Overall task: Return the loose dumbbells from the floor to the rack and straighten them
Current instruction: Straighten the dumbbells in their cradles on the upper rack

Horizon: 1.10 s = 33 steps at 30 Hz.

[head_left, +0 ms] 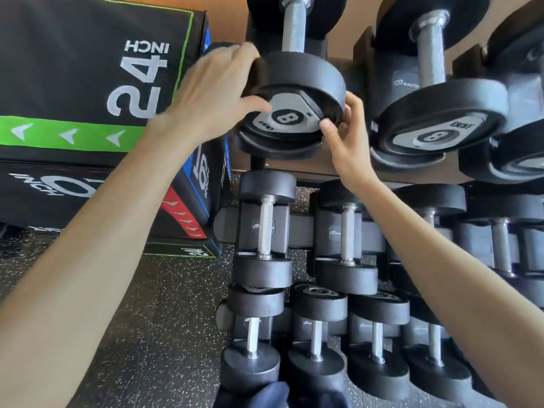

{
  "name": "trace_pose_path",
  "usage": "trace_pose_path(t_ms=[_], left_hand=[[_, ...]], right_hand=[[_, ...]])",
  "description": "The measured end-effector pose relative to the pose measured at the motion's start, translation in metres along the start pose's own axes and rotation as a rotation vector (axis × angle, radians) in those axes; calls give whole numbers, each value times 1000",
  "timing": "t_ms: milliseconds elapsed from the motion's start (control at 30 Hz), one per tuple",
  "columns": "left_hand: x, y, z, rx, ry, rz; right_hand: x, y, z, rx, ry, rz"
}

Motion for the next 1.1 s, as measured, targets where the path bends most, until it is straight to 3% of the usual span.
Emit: trace_pose_path(t_ms=[100,233,333,533,667,767,867,933,1000,1100], left_hand=[[4,5,1,-40,-7,-24],[-33,-25,28,206,-602,-172],[-73,-43,41,345,-780,-174],[-60,-26,36,317,-532,-46],[-18,2,3,68,-62,87],[3,15,-12,-86,59,71],[-5,2,6,-33,-296,-117],[-36,-23,23,153,-697,-203],[-71,-38,31,256,-948,-249],[-70,-35,36,298,-879,-266]], right_hand=[[8,5,2,-53,-146,-1],[10,1,60,179,-383,8],[-5,2,87,269,-644,-12],[9,6,71,216,-528,-147],[15,4,28,95,-132,-75],[5,5,2,-8,-143,9],[16,12,17,-50,-250,22],[20,10,52,89,-296,48],[10,7,77,222,-489,28],[5,6,74,252,-590,-78]])
Point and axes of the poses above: each hand's wrist, its own y-axis towards the middle knuckle, its own x-axis out of the back of the hand, z = x × y, the point moved 9 cm from there along y, towards the middle knuckle, and after that the axes turned 13 degrees about -x, right-handed, at the moved point
